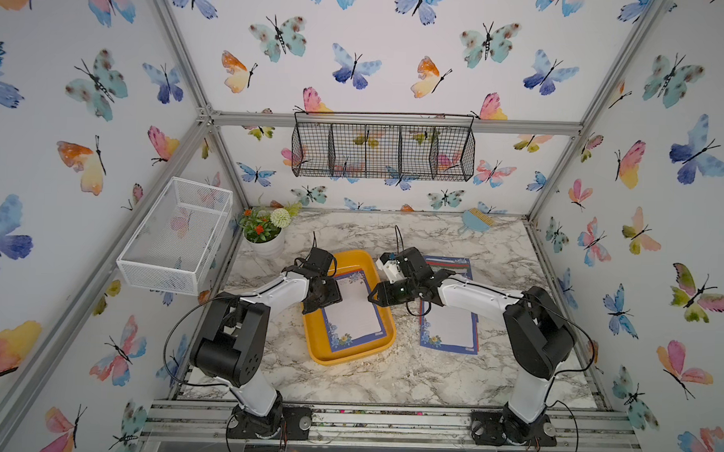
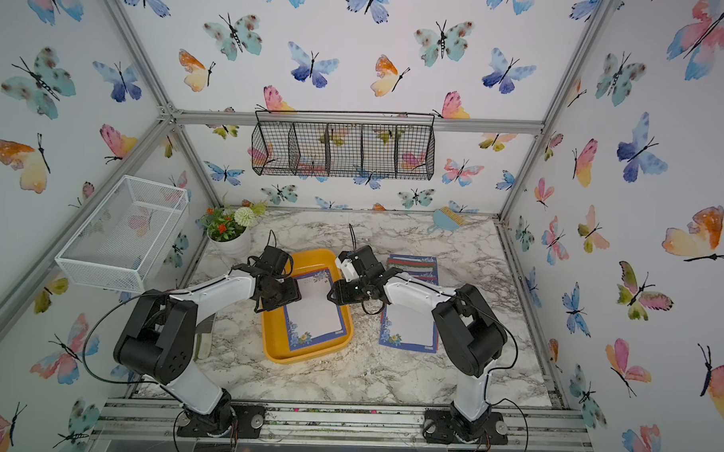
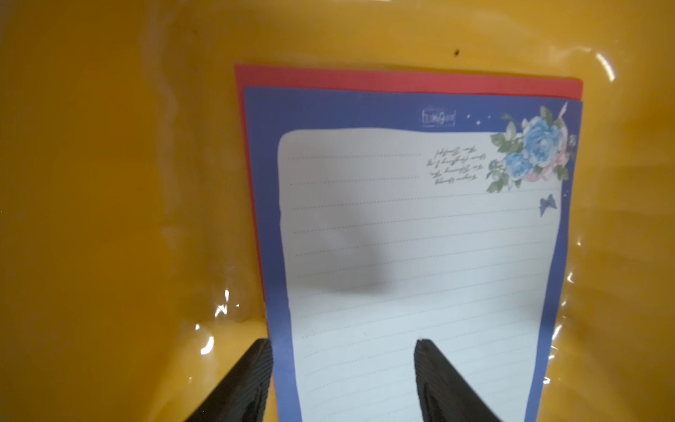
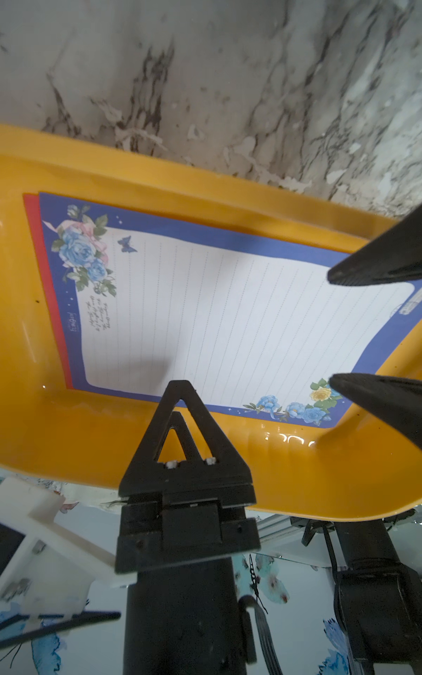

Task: Take out the stationery paper from the storage box
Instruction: Pick up the stationery paper from the storage box.

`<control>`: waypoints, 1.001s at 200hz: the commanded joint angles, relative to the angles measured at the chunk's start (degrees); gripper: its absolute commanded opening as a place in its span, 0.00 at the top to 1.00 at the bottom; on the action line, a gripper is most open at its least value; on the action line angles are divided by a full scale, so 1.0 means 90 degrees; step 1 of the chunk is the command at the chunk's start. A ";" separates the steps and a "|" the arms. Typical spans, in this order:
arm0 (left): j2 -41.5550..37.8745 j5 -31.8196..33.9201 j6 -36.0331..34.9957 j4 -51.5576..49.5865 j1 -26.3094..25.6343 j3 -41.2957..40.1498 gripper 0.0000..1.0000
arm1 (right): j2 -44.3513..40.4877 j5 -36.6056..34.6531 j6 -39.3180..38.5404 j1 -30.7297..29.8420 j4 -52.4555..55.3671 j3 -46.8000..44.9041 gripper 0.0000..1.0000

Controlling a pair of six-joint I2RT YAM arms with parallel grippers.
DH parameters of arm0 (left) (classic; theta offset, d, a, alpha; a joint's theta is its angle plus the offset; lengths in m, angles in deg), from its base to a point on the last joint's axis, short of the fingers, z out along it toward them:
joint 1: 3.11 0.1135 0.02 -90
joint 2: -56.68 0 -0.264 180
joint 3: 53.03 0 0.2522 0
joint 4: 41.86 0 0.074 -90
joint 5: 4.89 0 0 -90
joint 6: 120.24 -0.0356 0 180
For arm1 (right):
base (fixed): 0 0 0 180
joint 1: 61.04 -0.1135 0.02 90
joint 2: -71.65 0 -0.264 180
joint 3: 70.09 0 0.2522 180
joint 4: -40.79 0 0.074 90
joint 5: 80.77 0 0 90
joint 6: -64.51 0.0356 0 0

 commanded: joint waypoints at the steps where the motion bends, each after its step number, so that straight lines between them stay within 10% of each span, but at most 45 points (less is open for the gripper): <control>1: 0.0025 0.0125 -0.0104 -0.0098 0.0010 -0.0048 0.35 | 0.0146 -0.0005 -0.0100 -0.0024 0.0186 0.0116 0.57; 129: 0.0282 -0.0227 -0.0189 0.0126 0.0031 -0.0120 0.38 | 0.0222 0.0012 -0.0115 -0.0024 0.0234 0.0173 0.57; 200: -0.0326 -0.1386 -0.0306 0.1075 0.0037 0.0002 0.64 | 0.0186 -0.0025 -0.0083 -0.0026 0.0186 0.0174 0.57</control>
